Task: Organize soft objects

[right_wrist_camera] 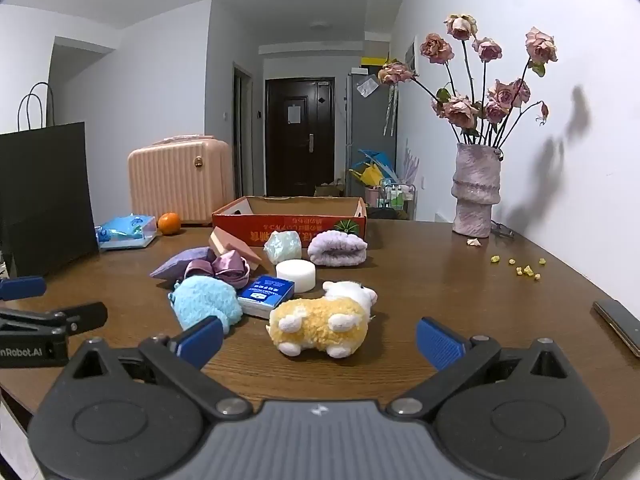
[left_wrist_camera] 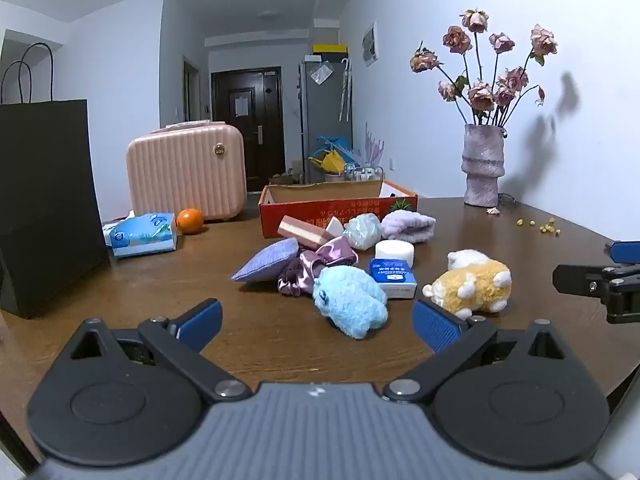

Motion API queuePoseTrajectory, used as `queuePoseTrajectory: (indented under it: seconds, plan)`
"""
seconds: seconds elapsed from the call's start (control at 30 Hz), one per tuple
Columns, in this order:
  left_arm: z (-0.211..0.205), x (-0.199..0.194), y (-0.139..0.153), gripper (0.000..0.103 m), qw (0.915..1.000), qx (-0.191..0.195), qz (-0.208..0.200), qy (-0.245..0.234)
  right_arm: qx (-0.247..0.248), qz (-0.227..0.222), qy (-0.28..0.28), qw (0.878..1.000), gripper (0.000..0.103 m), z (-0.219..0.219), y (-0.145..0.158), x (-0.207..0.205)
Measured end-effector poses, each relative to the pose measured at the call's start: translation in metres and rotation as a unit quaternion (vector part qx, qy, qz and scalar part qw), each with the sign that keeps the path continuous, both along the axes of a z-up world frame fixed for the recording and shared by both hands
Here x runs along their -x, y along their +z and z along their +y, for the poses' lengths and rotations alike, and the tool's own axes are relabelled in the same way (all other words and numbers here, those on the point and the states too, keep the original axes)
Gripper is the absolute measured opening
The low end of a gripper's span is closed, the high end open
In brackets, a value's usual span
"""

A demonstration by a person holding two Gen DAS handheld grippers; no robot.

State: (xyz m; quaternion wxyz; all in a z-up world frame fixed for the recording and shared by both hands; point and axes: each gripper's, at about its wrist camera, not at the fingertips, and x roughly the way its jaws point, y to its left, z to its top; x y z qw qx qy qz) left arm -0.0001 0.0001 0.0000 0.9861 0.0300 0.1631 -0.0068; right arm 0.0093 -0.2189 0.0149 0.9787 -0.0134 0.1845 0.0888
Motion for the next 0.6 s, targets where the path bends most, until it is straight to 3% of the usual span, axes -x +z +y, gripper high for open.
queuePoseTrajectory:
  seconds: [0.6]
  plan:
    - [-0.001,0.008,0.01,0.103,1.0,0.003,-0.005,-0.002,-0.002,-0.006,0.0,1.0,0.103,-0.001,0.003,0.007]
